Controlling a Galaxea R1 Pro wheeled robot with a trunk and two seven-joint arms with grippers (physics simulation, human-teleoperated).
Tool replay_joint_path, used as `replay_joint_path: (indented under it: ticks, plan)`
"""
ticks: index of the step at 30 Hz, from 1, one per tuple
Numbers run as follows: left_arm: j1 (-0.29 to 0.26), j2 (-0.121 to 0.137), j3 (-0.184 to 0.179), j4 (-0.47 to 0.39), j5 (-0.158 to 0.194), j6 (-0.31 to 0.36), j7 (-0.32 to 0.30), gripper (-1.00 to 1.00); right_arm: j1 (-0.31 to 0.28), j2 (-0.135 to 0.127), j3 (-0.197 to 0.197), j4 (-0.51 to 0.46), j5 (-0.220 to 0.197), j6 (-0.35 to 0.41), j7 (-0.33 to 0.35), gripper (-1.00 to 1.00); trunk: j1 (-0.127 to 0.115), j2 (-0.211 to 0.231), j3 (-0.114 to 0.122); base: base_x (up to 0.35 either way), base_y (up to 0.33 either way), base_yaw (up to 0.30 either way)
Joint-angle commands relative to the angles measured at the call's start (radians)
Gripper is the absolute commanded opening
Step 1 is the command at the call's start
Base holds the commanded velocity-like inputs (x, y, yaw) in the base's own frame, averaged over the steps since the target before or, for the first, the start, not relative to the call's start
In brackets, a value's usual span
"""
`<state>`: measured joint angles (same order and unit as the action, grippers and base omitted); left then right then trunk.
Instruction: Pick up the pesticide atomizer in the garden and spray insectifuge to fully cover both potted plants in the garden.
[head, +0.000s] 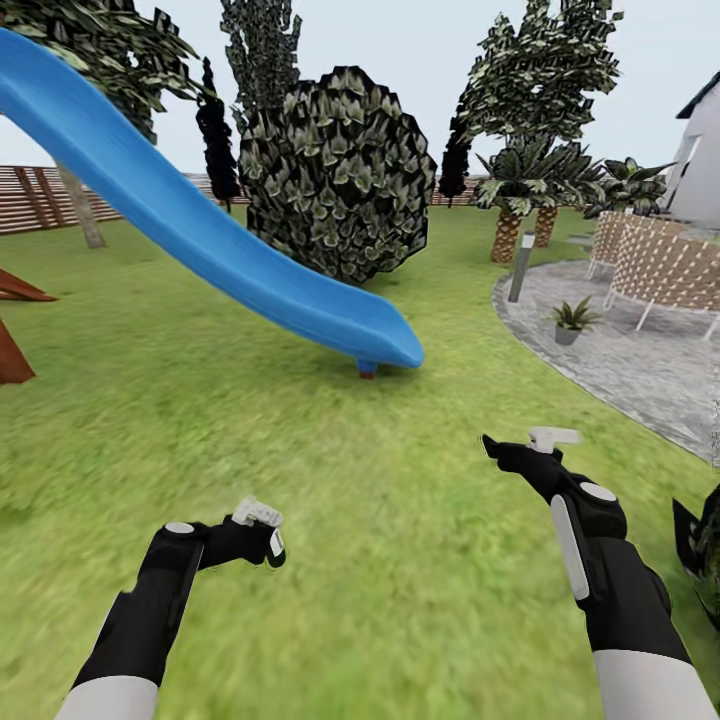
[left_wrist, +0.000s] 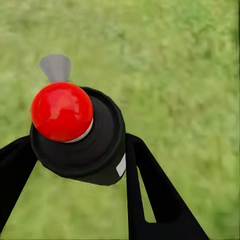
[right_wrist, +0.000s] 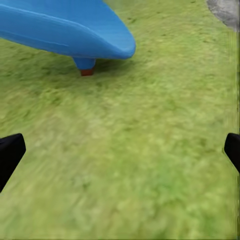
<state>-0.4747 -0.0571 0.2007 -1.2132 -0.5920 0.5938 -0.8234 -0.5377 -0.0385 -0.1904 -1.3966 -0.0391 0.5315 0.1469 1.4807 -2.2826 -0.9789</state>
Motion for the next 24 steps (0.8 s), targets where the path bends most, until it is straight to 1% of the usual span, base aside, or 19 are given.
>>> replay_joint_path:
  ticks: [1,8,21,24]
  plan:
    - [-0.001,-0.001,0.003,-0.002,-0.006,0.004,-0.009,-1.0,-0.001,0.0,-0.001,-0.001,-0.004,0.005,0.003,1.0,0.0,0.0,-0.001,0.346,0.0,-0.267]
    - [0.0,-0.001,0.003,-0.001,-0.006,0.004,-0.009,-1.0,-0.001,0.0,-0.001,-0.001,-0.004,0.005,0.003,1.0,0.0,0.0,-0.001,0.347,0.0,-0.241]
    - [-0.001,-0.001,0.003,-0.001,-0.006,0.004,-0.009,-1.0,-0.001,0.0,-0.001,-0.001,-0.004,0.005,0.003,1.0,0.0,0.0,-0.001,0.347,0.0,-0.014]
    - [-0.001,-0.001,0.003,-0.001,-0.006,0.004,-0.009,-1.0,-0.001,0.0,-0.001,-0.002,-0.004,0.005,0.003,1.0,0.0,0.0,-0.001,0.347,0.0,-0.087]
